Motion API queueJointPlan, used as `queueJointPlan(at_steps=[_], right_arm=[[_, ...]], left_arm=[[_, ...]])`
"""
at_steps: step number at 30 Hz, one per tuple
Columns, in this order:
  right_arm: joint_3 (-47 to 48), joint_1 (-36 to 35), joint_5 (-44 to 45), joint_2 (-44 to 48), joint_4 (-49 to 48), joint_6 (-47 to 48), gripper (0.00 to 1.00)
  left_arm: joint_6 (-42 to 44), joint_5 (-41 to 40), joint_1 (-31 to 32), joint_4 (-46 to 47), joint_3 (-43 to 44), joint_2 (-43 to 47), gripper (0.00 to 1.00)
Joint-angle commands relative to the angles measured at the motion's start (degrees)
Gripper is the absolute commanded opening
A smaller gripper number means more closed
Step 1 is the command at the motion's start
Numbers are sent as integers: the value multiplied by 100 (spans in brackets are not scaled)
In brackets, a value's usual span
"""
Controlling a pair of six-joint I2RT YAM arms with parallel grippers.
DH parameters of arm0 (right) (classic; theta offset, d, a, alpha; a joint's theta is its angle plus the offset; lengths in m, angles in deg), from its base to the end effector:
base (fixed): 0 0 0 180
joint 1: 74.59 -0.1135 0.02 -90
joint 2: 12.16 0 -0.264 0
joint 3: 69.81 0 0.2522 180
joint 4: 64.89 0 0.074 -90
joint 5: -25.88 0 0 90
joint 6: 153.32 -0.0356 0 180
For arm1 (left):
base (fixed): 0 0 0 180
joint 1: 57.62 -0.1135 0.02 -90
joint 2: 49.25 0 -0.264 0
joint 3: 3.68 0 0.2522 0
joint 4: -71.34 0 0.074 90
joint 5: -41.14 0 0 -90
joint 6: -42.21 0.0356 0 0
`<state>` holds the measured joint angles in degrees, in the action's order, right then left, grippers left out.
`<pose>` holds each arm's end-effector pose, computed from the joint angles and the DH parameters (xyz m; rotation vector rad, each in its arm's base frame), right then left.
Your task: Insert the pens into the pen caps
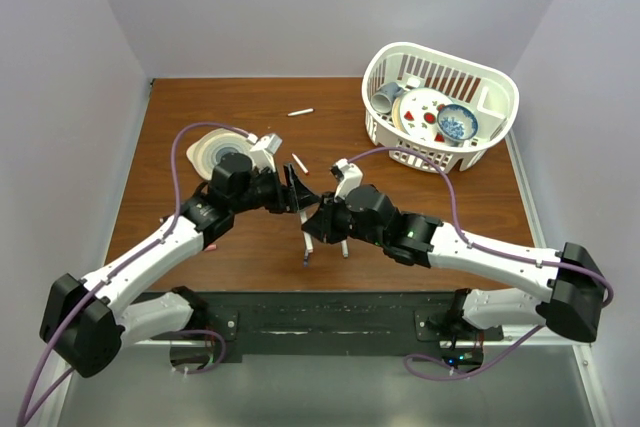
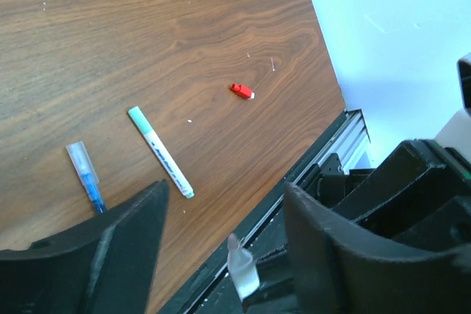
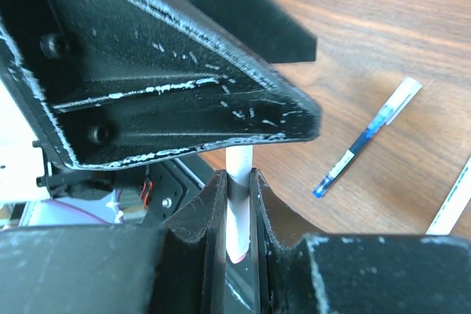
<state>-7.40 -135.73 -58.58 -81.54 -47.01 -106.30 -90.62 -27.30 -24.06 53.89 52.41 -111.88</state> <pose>0.1365 0.2406 0.2840 -0.2758 2.1504 1.0274 0.1986 -0.1475 0.2757 0.0918 2.1761 -1.1916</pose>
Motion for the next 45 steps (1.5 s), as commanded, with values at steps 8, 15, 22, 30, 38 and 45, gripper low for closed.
queueJointPlan(at_steps=[8,15,22,30,38,45], right_arm=[[40,-108,720,259,-386,-255,0],[-108,-117,150,267,-544,-158,23],[-935,-108,-536,777,-947,-227,39],[-1191,-99,-993,839,-1510,-316,39],[-1181,-108,-1029,611,-1844,-377,34],[-1234,-99,-1020,558,-2038,-457,0]], left_arm=[[-437,164,274,798,-444,41,35],[-490,313,309,869,-366,40,0],[-419,436,309,667,-181,286,0],[-647,726,309,1009,-216,339,0],[-832,858,309,1212,-304,357,0],[-894,736,309,1090,-295,462,4]])
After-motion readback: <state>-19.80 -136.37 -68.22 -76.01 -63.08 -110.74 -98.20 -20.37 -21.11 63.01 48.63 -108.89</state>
